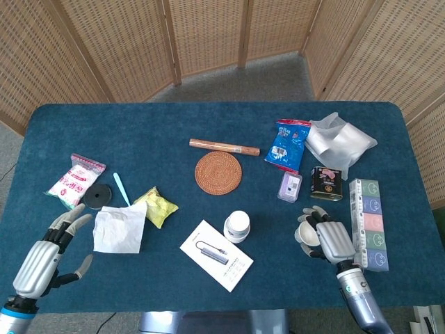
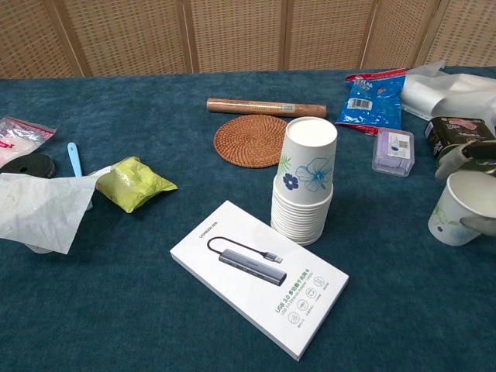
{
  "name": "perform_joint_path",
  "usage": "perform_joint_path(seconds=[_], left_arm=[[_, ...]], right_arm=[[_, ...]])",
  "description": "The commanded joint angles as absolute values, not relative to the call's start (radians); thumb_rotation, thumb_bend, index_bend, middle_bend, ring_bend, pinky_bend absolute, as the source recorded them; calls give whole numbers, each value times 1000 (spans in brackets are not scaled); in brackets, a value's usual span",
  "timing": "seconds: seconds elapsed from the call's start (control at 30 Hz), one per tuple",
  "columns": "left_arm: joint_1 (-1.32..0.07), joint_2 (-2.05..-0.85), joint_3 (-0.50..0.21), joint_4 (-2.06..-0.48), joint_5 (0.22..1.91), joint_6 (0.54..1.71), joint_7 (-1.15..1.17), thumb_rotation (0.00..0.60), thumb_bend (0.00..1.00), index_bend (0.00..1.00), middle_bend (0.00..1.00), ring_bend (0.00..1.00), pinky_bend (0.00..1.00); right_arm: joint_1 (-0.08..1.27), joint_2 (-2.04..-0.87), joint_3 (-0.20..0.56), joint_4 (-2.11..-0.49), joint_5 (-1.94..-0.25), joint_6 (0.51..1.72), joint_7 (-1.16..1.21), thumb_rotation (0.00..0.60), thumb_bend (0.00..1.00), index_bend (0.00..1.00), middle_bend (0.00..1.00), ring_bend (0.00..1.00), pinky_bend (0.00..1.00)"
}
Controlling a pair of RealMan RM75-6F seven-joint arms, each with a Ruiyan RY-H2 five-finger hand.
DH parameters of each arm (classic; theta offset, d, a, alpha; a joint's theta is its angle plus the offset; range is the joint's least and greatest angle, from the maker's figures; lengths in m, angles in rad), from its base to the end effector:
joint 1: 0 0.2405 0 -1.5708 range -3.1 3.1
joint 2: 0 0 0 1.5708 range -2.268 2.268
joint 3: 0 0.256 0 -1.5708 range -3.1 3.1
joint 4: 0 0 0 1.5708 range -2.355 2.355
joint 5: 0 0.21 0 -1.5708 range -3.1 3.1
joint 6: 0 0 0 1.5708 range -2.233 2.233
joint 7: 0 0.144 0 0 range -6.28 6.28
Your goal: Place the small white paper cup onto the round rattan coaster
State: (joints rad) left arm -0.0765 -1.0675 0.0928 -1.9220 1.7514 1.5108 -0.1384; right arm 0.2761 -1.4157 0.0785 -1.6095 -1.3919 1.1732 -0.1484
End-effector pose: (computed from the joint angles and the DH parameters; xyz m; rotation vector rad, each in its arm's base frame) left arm -0.2277 0.1404 0.1332 -1.4915 -1.2164 -1.2615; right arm -0.2528 -0.2287 0.0298 1.6088 -1.1585 0.9353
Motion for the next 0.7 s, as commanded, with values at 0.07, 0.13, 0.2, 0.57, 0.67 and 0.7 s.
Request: perform_joint_path(seconds=[0.07, 0.13, 0.2, 0.57, 0.67, 0.7], left_arm=[[-76, -1070, 88, -1916, 1746, 1517, -145, 600, 460, 91, 15, 0, 0], [-77, -1074, 86, -1911, 1743, 1515, -147, 600, 459, 91, 12, 0, 0], [-80, -1077, 85, -1908, 1743, 1511, -150, 600, 460, 92, 9, 0, 0], [-82, -1064, 79, -1915, 1754, 1526, -148, 600, 460, 91, 4, 0, 0], [-83, -1059, 80, -1919, 1762, 1529, -148, 600, 459, 91, 4, 0, 0], [-82, -1058, 80, -1920, 1763, 1530, -148, 600, 459, 91, 4, 0, 0]], right_arm=[[283, -1419, 79, -1606, -1384, 1167, -151, 600, 363, 363, 266, 205, 495], [287, -1423, 79, -1603, -1391, 1169, -137, 600, 367, 371, 309, 261, 571], [290, -1423, 76, -1601, -1395, 1168, -132, 600, 373, 377, 345, 307, 637], [346, -1337, 109, -1710, -1373, 1115, -163, 600, 372, 387, 345, 312, 645], [385, -1292, 141, -1773, -1344, 1070, -156, 600, 373, 386, 345, 311, 645], [397, -1281, 152, -1786, -1337, 1058, -156, 600, 374, 388, 345, 311, 645]])
